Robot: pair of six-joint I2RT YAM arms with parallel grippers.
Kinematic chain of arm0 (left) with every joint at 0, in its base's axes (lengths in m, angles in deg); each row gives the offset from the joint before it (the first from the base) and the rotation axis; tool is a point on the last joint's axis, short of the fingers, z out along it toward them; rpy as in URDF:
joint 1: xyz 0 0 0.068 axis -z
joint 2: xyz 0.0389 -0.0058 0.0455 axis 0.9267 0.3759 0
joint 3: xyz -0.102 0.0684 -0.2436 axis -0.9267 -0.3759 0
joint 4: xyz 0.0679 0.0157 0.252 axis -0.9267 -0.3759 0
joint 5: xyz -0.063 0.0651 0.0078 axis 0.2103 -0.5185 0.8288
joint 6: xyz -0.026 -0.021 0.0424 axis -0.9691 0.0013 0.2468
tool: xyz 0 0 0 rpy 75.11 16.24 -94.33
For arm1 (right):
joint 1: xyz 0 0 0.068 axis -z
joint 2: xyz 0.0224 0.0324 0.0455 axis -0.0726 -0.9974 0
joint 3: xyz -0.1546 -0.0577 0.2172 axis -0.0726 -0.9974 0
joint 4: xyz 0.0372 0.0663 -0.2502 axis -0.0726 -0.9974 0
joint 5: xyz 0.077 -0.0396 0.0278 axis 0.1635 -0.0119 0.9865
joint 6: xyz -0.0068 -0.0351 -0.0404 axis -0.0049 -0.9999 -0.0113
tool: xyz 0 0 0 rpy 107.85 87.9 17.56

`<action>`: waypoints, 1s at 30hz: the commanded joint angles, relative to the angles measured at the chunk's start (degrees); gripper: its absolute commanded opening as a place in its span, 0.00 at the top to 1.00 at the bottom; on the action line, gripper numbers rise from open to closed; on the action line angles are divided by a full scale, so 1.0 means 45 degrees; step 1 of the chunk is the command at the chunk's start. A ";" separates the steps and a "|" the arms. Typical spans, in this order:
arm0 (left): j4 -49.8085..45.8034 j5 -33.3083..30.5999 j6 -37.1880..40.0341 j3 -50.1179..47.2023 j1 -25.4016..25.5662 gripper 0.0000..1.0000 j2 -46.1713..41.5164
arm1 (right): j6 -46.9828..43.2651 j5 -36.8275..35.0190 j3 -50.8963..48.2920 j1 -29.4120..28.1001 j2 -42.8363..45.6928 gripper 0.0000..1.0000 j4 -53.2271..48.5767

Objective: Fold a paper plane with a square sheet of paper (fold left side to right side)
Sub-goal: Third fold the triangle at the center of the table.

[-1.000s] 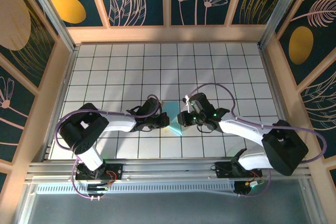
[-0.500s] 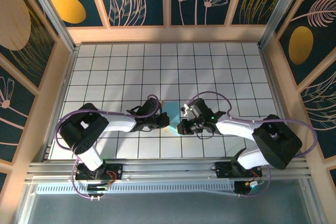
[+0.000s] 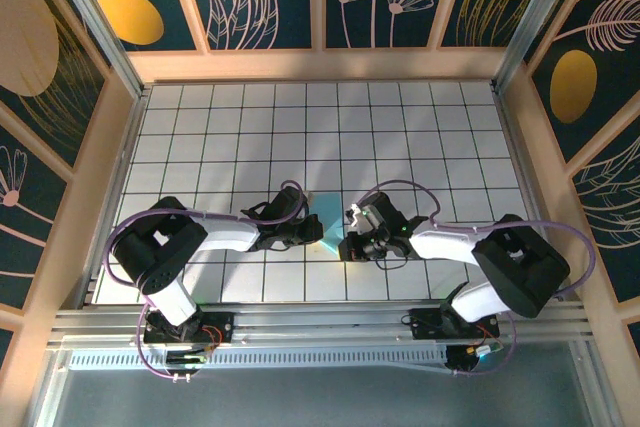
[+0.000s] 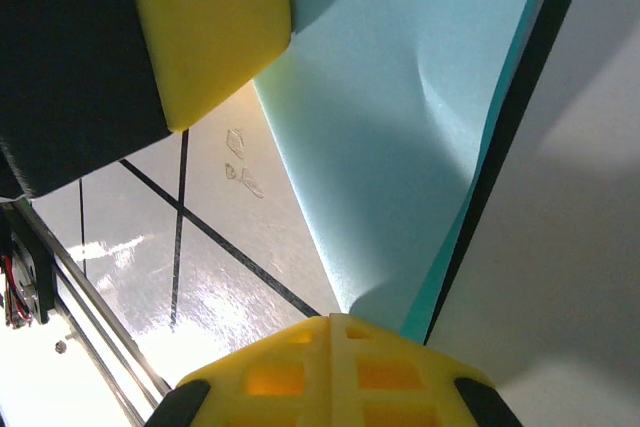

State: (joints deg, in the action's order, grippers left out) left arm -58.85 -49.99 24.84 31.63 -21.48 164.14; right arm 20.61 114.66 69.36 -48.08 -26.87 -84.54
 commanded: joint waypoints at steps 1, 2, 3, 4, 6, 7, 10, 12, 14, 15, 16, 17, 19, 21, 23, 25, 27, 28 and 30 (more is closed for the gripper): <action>-0.1393 -0.0714 -0.0042 -0.0212 0.0032 0.99 0.0575 | 0.0205 0.0227 -0.0160 0.0009 -0.0163 1.00 0.0395; -0.1393 -0.0714 -0.0041 -0.0212 0.0031 0.99 0.0575 | 0.0206 0.0227 -0.0168 -0.0005 -0.0195 1.00 0.0385; -0.1393 -0.0714 -0.0040 -0.0211 0.0022 0.99 0.0575 | 0.0225 0.0241 -0.0186 -0.0003 -0.0221 1.00 0.0425; -0.1393 -0.0714 -0.0050 -0.0212 0.0023 0.99 0.0575 | 0.0241 0.0246 -0.0196 -0.0020 -0.0257 1.00 0.0435; -0.1393 -0.0714 -0.0049 -0.0227 0.0025 0.99 0.0575 | 0.0260 0.0264 -0.0232 -0.0024 -0.0306 1.00 0.0502; -0.1393 -0.0730 -0.0041 -0.0230 0.0031 0.99 0.0575 | 0.0265 0.0266 -0.0242 -0.0024 -0.0330 1.00 0.0499; -0.1393 -0.0733 -0.0051 -0.0221 0.0023 0.99 0.0566 | 0.0284 0.0256 -0.0274 -0.0052 -0.0435 1.00 0.0532; -0.1412 -0.0733 -0.0054 -0.0229 0.0033 0.99 0.0562 | 0.0294 0.0227 -0.0284 -0.0061 -0.0485 1.00 0.0521; -0.1412 -0.0748 -0.0039 -0.0226 0.0033 0.99 0.0556 | 0.0304 0.0189 -0.0315 -0.0061 -0.0516 1.00 0.0513; -0.1427 -0.0771 -0.0043 -0.0231 0.0032 0.99 0.0556 | 0.0304 0.0153 -0.0311 -0.0083 -0.0547 1.00 0.0460; -0.1442 -0.0787 -0.0043 -0.0221 0.0022 0.99 0.0556 | 0.0304 0.0120 -0.0313 -0.0083 -0.0567 1.00 0.0406; -0.1451 -0.0802 -0.0055 -0.0231 0.0031 0.99 0.0556 | 0.0304 0.0090 -0.0315 -0.0101 -0.0577 1.00 0.0348; -0.1509 -0.0849 -0.0036 -0.0213 0.0032 0.99 0.0575 | 0.0304 0.0032 -0.0364 -0.0122 -0.0592 1.00 0.0212; -0.1549 -0.0887 -0.0010 -0.0212 0.0031 0.99 0.0605 | 0.0333 0.0031 -0.0426 -0.0140 -0.0585 1.00 0.0104; -0.1606 -0.0927 0.0002 -0.0174 0.0033 0.99 0.0595 | 0.0381 0.0069 -0.0538 -0.0147 -0.0572 1.00 -0.0013; -0.1627 -0.0947 0.0022 -0.0158 0.0027 0.99 0.0626 | 0.0488 0.0138 -0.0711 -0.0162 -0.0494 1.00 -0.0072; -0.1647 -0.0963 0.0027 -0.0151 0.0025 0.99 0.0615 | 0.0584 0.0247 -0.0922 -0.0181 -0.0381 1.00 -0.0158; -0.1664 -0.0977 0.0048 -0.0141 0.0033 0.99 0.0617 | 0.0649 0.0264 -0.1039 -0.0191 -0.0274 1.00 -0.0203; -0.1664 -0.0975 0.0046 -0.0135 0.0030 0.99 0.0595 | 0.0711 0.0352 -0.1214 -0.0181 -0.0029 1.00 -0.0298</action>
State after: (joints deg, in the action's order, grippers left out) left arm -59.29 -50.40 24.84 31.85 -21.40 164.14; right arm 22.47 115.12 66.78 -48.30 -27.89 -80.69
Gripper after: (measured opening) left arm 0.044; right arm 0.047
